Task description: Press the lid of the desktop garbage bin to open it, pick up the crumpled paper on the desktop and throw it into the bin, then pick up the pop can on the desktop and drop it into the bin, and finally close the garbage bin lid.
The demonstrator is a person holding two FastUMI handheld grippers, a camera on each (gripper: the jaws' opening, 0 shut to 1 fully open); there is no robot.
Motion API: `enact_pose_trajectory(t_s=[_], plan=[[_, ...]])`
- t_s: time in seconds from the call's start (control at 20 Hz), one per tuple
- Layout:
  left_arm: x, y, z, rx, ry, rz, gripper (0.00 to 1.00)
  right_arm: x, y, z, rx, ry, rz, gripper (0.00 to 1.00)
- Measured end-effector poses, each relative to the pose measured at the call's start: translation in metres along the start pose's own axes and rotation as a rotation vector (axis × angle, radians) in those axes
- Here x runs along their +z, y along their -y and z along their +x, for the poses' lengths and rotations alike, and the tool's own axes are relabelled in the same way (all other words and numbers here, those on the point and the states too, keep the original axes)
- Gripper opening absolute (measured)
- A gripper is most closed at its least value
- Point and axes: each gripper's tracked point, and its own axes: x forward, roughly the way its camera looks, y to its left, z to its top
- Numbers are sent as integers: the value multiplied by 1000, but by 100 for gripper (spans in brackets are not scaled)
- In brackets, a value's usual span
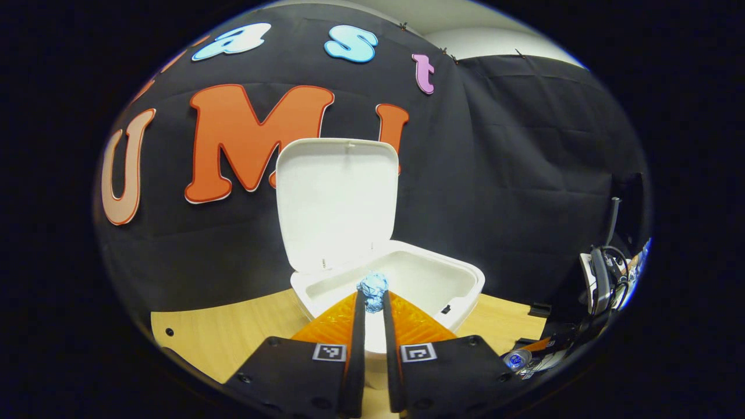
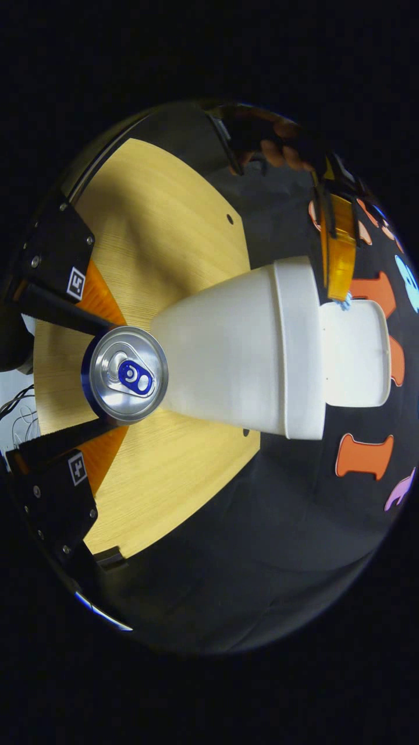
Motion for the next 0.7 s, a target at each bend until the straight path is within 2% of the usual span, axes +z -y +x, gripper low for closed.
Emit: enact_pose_trajectory(t_s=[0.05,0.25,0.3,0.5,0.55,0.6,0.65,0.7], plan=[[-1,0,-1,5,-1,2,24,9,3,-3,-7,18,4,79],[-3,2,-6,1,-7,2,36,58,20,-20,-35,113,4,79],[-2,3,-8,-2,-5,3,43,73,21,-26,-40,143,1,79],[-4,6,-16,-9,-6,22,60,128,26,-54,-51,259,-26,79],[-5,5,-19,-8,-3,26,62,139,28,-58,-51,280,-35,79],[-5,5,-21,-6,-3,29,62,149,30,-60,-50,297,-45,74],[-6,4,-24,-4,-1,32,69,158,30,-64,-47,312,-53,79],[-5,3,-27,-2,0,34,72,165,27,-66,-42,326,-63,79]])
